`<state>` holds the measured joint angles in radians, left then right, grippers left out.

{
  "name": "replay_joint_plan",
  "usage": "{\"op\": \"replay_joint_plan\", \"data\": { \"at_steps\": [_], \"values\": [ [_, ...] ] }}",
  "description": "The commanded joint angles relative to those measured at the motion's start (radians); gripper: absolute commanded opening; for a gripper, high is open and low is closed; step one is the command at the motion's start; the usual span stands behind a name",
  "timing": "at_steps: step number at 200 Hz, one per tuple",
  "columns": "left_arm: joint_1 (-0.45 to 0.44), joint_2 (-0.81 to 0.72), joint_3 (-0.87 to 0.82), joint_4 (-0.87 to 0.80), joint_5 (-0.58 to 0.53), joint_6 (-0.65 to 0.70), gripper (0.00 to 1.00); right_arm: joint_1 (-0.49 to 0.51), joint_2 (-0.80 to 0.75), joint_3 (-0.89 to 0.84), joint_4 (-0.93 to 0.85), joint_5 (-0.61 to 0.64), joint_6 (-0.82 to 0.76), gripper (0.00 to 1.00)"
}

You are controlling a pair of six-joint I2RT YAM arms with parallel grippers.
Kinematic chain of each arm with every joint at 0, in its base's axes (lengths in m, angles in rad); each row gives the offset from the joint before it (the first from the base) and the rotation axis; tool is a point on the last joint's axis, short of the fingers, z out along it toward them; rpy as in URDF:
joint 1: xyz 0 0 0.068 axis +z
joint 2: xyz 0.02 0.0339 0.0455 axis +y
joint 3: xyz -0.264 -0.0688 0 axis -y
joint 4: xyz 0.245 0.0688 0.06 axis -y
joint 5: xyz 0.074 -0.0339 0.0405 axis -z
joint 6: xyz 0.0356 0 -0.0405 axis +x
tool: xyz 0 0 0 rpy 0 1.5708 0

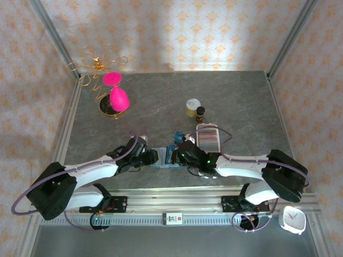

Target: Put the credit cards into the card holder

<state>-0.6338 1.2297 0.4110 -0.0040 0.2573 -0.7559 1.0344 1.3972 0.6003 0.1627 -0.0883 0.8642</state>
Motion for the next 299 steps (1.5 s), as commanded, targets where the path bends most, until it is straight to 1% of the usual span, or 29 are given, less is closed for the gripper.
{"op": "replay_joint_plan", "data": {
  "at_steps": [1,34,71,102,116,130,144,172,175,184,199,222,245,266,288,299],
  "values": [
    [-0.013,0.019,0.011,-0.029,-0.042,0.027,0.48,0.003,0.014,0.024,0.066,0.056,0.021,0.0],
    [-0.025,0.044,0.021,-0.053,-0.079,0.036,0.47,0.004,0.028,0.016,0.095,0.074,0.03,0.0],
    [-0.035,0.063,0.028,-0.07,-0.093,0.044,0.44,0.004,0.041,0.024,0.089,0.052,0.026,0.0],
    [-0.036,0.056,0.023,-0.069,-0.097,0.039,0.44,0.004,-0.01,0.054,-0.015,0.103,-0.066,0.0],
    [-0.036,0.049,0.031,-0.084,-0.101,0.046,0.44,0.004,-0.044,0.071,-0.058,0.102,-0.121,0.0],
    [-0.037,0.025,0.038,-0.092,-0.111,0.047,0.44,0.004,-0.086,0.096,-0.126,0.104,-0.213,0.0],
    [-0.035,-0.008,0.044,-0.098,-0.118,0.049,0.44,0.004,-0.132,0.151,-0.265,0.139,-0.328,0.0],
    [-0.036,-0.067,0.049,-0.091,-0.115,0.056,0.45,0.004,-0.21,0.291,-0.574,0.15,-0.693,0.0],
    [-0.036,-0.071,0.049,-0.09,-0.112,0.056,0.45,0.004,-0.238,0.305,-0.602,0.152,-0.737,0.0],
    [-0.036,-0.08,0.051,-0.088,-0.109,0.056,0.45,0.004,-0.267,0.341,-0.695,0.177,-0.849,0.0],
    [-0.036,-0.089,0.061,-0.073,-0.078,0.062,0.45,0.003,-0.314,0.381,-0.818,0.198,-1.022,0.0],
    [-0.038,-0.097,0.076,-0.015,0.003,0.079,0.46,-0.005,-0.408,0.379,-0.946,0.156,-1.256,0.0],
    [-0.058,-0.092,0.114,0.017,0.057,0.114,0.46,-0.025,-0.478,0.367,-1.061,0.146,-1.423,0.0],
    [-0.095,-0.078,0.141,0.063,0.088,0.164,0.45,-0.047,-0.534,0.346,-1.123,0.151,-1.523,0.0],
    [-0.155,-0.069,0.158,0.147,0.109,0.297,0.45,-0.088,-0.585,0.31,-1.14,0.135,-1.596,0.0],
    [-0.183,-0.079,0.144,0.217,0.117,0.364,0.41,-0.099,-0.612,0.288,-1.137,0.126,-1.617,0.0]
  ]
}}
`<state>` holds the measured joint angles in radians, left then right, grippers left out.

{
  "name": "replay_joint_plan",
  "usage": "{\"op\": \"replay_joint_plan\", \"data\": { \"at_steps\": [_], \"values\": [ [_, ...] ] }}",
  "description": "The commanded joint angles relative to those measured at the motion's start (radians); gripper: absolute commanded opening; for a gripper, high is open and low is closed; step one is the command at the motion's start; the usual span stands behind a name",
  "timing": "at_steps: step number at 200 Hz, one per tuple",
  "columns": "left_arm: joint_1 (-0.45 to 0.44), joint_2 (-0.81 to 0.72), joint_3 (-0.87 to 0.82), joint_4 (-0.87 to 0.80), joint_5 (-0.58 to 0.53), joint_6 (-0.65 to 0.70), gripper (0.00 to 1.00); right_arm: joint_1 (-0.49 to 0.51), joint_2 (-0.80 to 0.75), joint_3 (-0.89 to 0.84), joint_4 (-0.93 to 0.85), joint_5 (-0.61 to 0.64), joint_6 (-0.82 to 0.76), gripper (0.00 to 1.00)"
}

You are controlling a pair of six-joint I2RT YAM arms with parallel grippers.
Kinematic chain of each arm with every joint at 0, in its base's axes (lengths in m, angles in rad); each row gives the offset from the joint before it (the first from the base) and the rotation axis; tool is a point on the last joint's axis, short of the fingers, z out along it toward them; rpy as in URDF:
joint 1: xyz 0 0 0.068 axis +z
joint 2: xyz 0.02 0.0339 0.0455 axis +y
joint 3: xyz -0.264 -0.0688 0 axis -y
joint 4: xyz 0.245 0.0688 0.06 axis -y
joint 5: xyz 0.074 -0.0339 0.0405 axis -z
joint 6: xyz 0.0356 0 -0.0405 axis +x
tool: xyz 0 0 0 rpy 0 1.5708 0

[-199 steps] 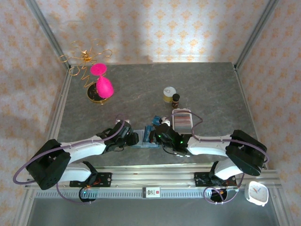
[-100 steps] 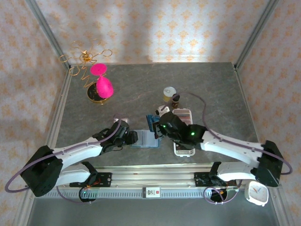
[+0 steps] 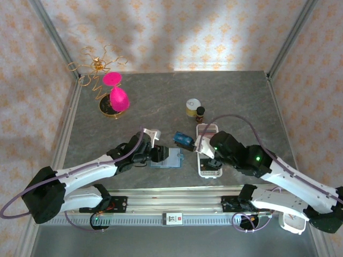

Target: Put the credit cards into the card holder

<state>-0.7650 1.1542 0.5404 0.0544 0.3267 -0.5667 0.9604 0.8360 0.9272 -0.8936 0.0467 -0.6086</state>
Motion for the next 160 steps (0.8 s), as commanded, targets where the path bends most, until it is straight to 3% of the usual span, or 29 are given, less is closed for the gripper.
{"op": "replay_joint_plan", "data": {
  "at_steps": [1,28,57,74,89,128,160],
  "values": [
    [-0.054,-0.005,0.012,0.17,0.047,0.178,0.41,-0.025,-0.051,-0.039,-0.081,-0.009,-0.144,0.0],
    [-0.081,-0.074,-0.15,0.547,0.022,0.314,0.43,-0.031,-0.104,-0.082,-0.061,-0.045,-0.173,0.0],
    [-0.085,-0.094,-0.245,0.822,0.045,0.62,0.4,-0.034,-0.135,-0.109,-0.054,-0.081,-0.183,0.0],
    [-0.086,-0.047,-0.229,0.834,0.133,0.819,0.32,-0.037,-0.151,-0.116,-0.049,-0.106,-0.192,0.0],
    [-0.084,0.015,-0.197,0.831,0.198,0.892,0.26,-0.04,-0.172,-0.122,-0.027,-0.12,-0.197,0.0],
    [-0.088,0.186,-0.119,0.895,0.394,0.974,0.22,-0.042,-0.202,-0.145,0.006,-0.143,-0.203,0.0],
    [-0.107,0.286,-0.051,0.901,0.388,1.011,0.22,-0.042,-0.213,-0.152,0.036,-0.154,-0.203,0.0]
  ]
}}
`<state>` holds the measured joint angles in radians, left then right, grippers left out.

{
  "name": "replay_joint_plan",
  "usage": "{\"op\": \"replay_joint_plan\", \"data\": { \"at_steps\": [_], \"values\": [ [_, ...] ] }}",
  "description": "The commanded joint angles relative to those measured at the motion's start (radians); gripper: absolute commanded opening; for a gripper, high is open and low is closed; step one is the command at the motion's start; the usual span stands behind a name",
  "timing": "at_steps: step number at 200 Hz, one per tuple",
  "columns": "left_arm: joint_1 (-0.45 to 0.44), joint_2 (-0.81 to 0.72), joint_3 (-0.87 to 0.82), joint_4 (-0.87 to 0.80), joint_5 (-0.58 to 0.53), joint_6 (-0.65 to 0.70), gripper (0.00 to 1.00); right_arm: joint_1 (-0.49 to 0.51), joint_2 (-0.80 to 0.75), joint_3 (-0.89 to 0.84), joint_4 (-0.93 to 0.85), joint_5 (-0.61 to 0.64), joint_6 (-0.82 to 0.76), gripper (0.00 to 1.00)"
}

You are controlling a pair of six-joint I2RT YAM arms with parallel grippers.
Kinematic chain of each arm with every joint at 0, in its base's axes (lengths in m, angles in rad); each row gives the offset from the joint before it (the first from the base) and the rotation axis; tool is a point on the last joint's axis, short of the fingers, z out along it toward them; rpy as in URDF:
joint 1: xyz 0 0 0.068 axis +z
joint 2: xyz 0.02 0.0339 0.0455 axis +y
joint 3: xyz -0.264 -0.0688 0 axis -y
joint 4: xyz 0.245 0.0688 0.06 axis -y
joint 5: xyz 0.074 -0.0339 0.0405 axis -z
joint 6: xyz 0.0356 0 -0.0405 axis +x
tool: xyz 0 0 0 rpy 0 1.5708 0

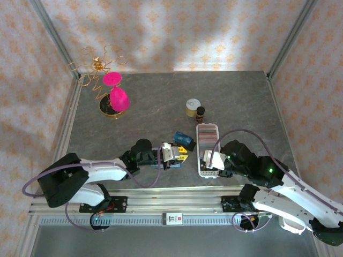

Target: Put the credit cards into the card holder

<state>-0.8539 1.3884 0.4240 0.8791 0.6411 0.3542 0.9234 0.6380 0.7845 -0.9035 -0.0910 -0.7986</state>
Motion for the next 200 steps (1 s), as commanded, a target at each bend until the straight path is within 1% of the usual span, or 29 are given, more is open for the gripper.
{"op": "replay_joint_plan", "data": {
  "at_steps": [1,27,42,70,91,127,163,200],
  "values": [
    [-0.019,0.055,0.067,0.077,0.071,0.091,0.22,-0.005,-0.015,-0.009,0.046,-0.016,-0.013,0.0],
    [-0.033,0.118,0.102,0.073,0.072,0.098,0.23,-0.005,-0.017,-0.008,0.061,-0.014,-0.019,0.0],
    [-0.037,0.144,0.105,0.087,0.047,0.102,0.23,-0.005,-0.017,-0.007,0.066,-0.022,-0.016,0.0],
    [-0.046,0.166,0.127,0.075,0.03,0.107,0.23,-0.005,-0.015,-0.01,0.068,-0.028,-0.017,0.0],
    [-0.047,0.178,0.128,0.099,0.017,0.103,0.23,-0.005,-0.015,-0.013,0.068,-0.03,-0.017,0.0],
    [-0.051,0.188,0.133,0.117,0.044,0.094,0.23,-0.005,-0.015,-0.029,0.061,-0.032,-0.021,0.0],
    [-0.05,0.207,0.137,0.084,0.067,0.122,0.16,-0.005,-0.02,-0.034,0.066,-0.041,-0.019,0.0],
    [-0.052,0.217,0.14,0.062,0.072,0.145,0.16,-0.005,-0.03,-0.04,0.06,-0.04,-0.019,0.0]
  ]
}}
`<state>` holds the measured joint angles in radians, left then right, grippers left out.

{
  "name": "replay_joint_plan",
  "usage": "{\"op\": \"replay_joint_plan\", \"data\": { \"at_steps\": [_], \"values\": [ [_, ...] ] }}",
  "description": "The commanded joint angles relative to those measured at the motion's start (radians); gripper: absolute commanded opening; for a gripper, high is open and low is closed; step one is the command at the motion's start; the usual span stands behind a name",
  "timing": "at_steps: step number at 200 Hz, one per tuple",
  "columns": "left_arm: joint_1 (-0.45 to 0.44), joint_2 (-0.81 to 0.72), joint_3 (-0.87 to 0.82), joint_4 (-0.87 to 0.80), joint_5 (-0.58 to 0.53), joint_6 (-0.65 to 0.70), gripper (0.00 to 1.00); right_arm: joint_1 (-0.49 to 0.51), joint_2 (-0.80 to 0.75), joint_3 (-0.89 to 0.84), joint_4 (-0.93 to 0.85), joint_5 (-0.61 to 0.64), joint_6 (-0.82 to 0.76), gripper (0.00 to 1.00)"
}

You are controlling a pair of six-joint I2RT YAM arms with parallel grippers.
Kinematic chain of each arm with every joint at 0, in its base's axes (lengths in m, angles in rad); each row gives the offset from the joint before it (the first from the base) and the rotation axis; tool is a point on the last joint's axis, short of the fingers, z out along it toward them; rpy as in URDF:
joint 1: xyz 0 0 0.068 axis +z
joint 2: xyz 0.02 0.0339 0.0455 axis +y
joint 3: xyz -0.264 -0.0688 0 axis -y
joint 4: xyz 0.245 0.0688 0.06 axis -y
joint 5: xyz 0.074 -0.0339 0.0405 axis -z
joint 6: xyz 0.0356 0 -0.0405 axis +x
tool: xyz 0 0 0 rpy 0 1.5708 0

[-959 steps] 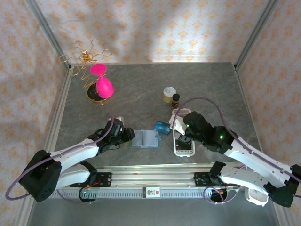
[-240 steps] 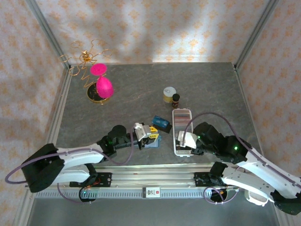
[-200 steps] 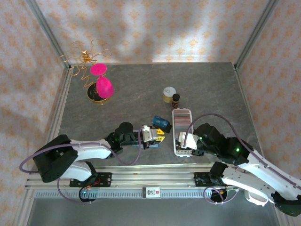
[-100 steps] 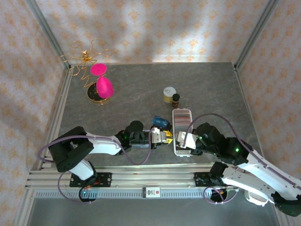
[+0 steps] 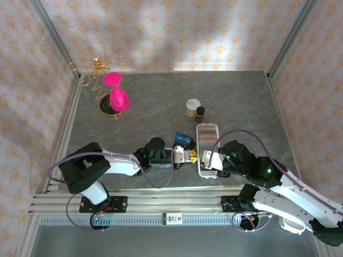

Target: Put the credit cards into the card holder

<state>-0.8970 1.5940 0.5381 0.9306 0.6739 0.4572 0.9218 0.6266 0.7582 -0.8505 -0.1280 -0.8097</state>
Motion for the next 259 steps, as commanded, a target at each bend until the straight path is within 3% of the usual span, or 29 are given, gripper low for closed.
{"op": "replay_joint_plan", "data": {
  "at_steps": [1,112,132,214,259],
  "values": [
    [-0.009,0.012,0.026,0.009,0.039,0.042,0.16,-0.004,-0.019,-0.013,0.006,-0.003,-0.007,0.0],
    [-0.018,0.016,0.032,0.017,0.079,0.008,0.09,-0.003,-0.027,-0.048,0.004,-0.006,-0.003,0.0],
    [-0.018,0.015,0.029,0.022,0.081,0.006,0.0,-0.003,-0.028,-0.054,0.0,0.003,-0.002,0.0],
    [-0.019,0.063,0.061,-0.017,0.03,0.013,0.0,-0.003,-0.033,-0.131,-0.003,0.022,0.011,0.0],
    [-0.02,0.106,0.089,-0.015,0.03,-0.01,0.0,-0.003,-0.034,-0.17,0.019,0.067,0.01,0.11]
  ]
}}
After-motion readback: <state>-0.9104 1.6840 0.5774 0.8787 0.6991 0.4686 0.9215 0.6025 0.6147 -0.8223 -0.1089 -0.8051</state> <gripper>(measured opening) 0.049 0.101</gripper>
